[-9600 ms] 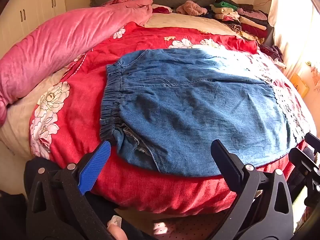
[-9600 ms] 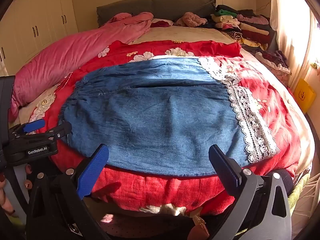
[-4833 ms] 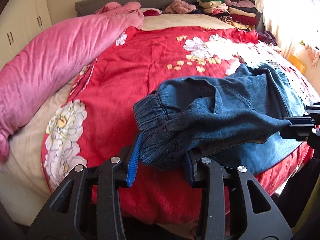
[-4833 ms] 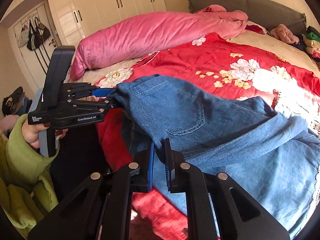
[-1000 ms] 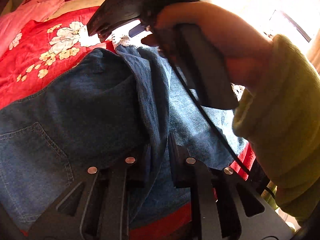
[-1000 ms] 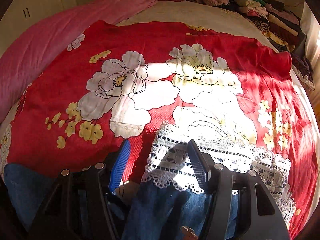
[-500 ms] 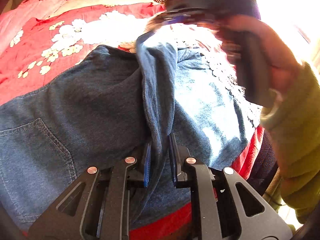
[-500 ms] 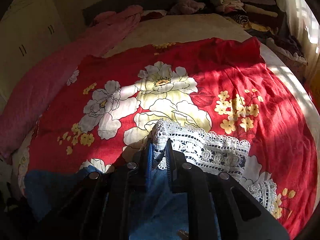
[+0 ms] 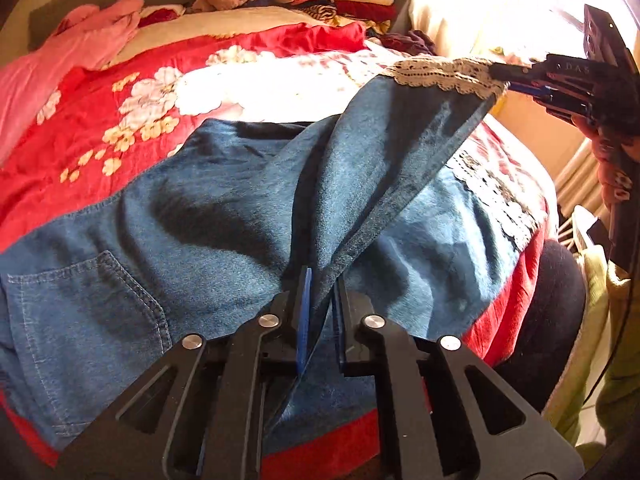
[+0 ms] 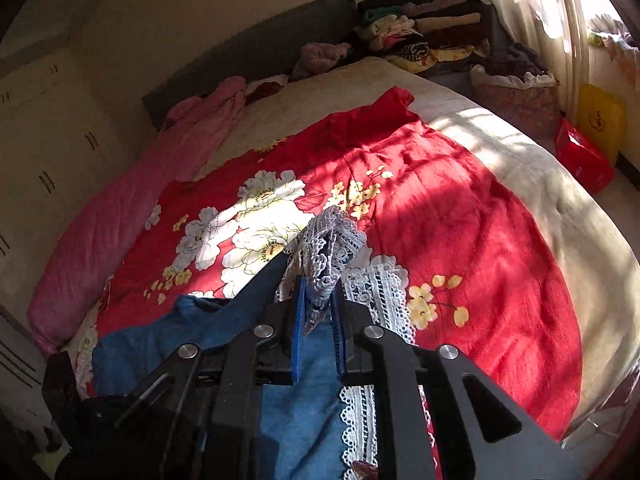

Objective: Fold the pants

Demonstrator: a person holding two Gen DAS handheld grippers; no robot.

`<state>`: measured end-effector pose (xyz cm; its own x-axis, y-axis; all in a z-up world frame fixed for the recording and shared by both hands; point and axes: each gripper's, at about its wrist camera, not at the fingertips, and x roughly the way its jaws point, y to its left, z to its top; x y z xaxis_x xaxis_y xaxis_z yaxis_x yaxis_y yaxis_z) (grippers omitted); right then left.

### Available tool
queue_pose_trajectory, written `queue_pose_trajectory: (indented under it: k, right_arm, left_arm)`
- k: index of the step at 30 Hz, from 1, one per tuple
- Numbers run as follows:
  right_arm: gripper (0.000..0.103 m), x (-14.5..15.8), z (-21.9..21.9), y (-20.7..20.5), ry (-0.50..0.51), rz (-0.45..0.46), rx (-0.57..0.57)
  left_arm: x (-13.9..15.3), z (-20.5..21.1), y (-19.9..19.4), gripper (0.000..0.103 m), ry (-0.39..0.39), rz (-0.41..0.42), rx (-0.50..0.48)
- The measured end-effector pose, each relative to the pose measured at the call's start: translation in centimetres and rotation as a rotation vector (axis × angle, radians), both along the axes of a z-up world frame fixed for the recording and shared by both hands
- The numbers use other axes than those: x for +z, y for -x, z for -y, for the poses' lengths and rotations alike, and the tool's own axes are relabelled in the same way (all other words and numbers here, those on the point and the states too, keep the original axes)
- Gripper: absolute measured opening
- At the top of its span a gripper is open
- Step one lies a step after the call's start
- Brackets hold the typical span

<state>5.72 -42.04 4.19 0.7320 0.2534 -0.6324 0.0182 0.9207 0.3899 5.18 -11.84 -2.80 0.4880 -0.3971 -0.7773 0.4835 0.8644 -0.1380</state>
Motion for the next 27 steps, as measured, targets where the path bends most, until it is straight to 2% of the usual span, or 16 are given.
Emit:
queue_pose_trajectory:
  k: [4,10,16,19,20,21,23,24,25,27]
  right_arm:
    - [0.011,-1.8,1.1,3.8,0.005,-0.050,-0.022]
    - [0.011,-6.1,1.8,7.0,-0.022,-0.172,-0.050]
    - [0.011,-6.9,1.7,7.8,-0.026,-0.198,-0.054]
    - [0.012,-7.1,1.4,7.5,0.035,-0.224,-0.059]
    - [0.016,-7.3,1.3,7.5,0.065,-0.238,-0.066]
    - [0.026,-7.2,1.0,7.6,0.099,-0.239,-0.074]
    - [0.033,-6.3,0.5,8.4,0.172,-0.196,-0.076]
    - [0.034,-5.5,0.1,8.8,0.211,-0.160,-0.065]
    - [0.035,-4.8,-0.5,9.3,0.244,-0.123,-0.034]
    - [0.051,-4.0,-2.9,9.8,0.309,-0.093,0.075]
  left_arm:
    - [0.9,0.2,0.9,0.001,-0.020,0.048,-0.035]
    - [0.2,0.3,2.1,0.001,-0.047,0.034,-0.074]
    - [-0.4,-0.3,2.7,0.000,-0.070,0.019,-0.080]
    - [-0.8,-0.5,2.8,0.000,-0.074,0.005,-0.082]
    - [-1.0,-0.5,2.7,0.000,-0.075,-0.005,-0.088]
    - [-1.3,-0.4,2.8,0.000,-0.079,-0.009,-0.091]
    - [-1.5,-0.1,3.0,0.001,-0.091,-0.009,-0.100]
    - [-1.6,-0.1,3.0,0.001,-0.093,-0.010,-0.102]
    - [-1.7,0.0,3.0,0.001,-0.092,-0.011,-0.104]
    - [-1.9,0.1,2.9,0.001,-0.094,-0.013,-0.102]
